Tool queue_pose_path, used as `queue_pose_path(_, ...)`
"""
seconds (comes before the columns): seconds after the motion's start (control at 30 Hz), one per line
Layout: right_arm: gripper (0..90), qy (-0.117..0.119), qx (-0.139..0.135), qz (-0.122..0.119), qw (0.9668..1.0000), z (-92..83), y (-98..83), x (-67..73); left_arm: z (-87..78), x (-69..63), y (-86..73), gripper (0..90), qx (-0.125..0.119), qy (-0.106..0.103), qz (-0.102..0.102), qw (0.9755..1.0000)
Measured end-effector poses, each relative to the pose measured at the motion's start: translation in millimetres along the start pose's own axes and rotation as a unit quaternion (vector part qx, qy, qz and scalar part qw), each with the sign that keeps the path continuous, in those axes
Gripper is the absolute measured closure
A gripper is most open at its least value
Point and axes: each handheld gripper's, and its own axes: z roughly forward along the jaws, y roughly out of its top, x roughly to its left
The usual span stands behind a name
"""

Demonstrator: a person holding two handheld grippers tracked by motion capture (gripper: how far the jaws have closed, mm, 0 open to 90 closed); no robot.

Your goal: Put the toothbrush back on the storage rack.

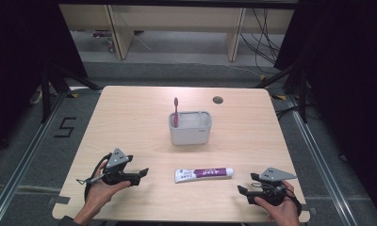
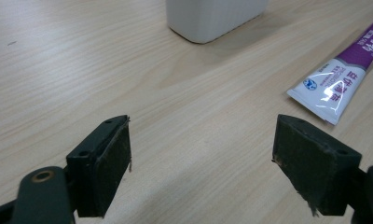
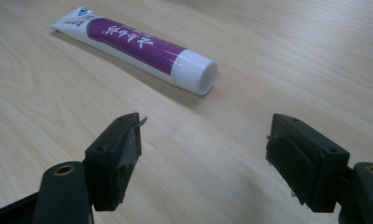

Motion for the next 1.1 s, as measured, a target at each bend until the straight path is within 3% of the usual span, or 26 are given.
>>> queue_pose_path(0.33, 26.8, 0.001, 0.004, 0.007, 1.0000, -0.8, -0.8, 0.7, -5.1, -3.6, -6.6, 15.7, -0.006, -0.008, -0.005, 0.9999)
queue_pose_path(0.57, 26.8, 0.000, 0.002, 0.000, 1.0000, -0.4, -1.7, 1.9, -13.0, -4.0, -13.1, 15.6, -0.005, 0.000, -0.014, 0.9999)
queue_pose_path(0.6, 26.8, -0.004, 0.001, -0.005, 1.0000, -1.2, -2.2, 1.6, -14.1, -4.6, -14.0, 15.6, -0.001, 0.005, -0.012, 0.9999)
queue_pose_path(0.63, 26.8, -0.002, 0.008, 0.016, 0.9998, -2.0, -2.8, 4.5, -14.3, -5.4, -15.6, 15.6, -0.003, 0.003, -0.012, 0.9999)
queue_pose_path(0.73, 26.9, -0.007, 0.005, 0.000, 1.0000, -2.8, -3.4, 2.3, -16.4, -7.8, -20.0, 15.7, 0.009, 0.003, -0.002, 1.0000)
queue_pose_path(0.9, 27.0, -0.007, 0.007, 0.008, 0.9999, -2.5, -3.7, 5.4, -19.1, -14.4, -27.2, 15.6, 0.030, 0.001, 0.026, 0.9992)
queue_pose_path(0.93, 27.0, -0.012, 0.004, -0.005, 0.9999, -2.5, -3.5, 3.7, -19.6, -16.2, -28.8, 15.7, 0.033, 0.000, 0.026, 0.9991)
queue_pose_path(1.0, 27.0, -0.012, 0.005, -0.003, 0.9999, -2.8, -3.8, 3.9, -20.1, -18.7, -31.8, 15.7, 0.030, -0.001, 0.026, 0.9992)
queue_pose_path(1.03, 27.0, -0.007, 0.008, 0.012, 0.9999, -2.9, -4.2, 5.8, -22.6, -19.1, -32.6, 15.7, 0.038, 0.001, 0.028, 0.9989)
queue_pose_path(1.07, 27.0, -0.011, 0.004, -0.002, 0.9999, -2.5, -4.1, 3.4, -22.7, -18.8, -33.8, 15.7, 0.031, -0.001, 0.028, 0.9991)
queue_pose_path(1.1, 27.0, -0.008, 0.007, 0.000, 0.9999, -2.5, -4.0, 3.3, -25.1, -19.8, -34.3, 15.7, 0.036, 0.003, 0.026, 0.9990)
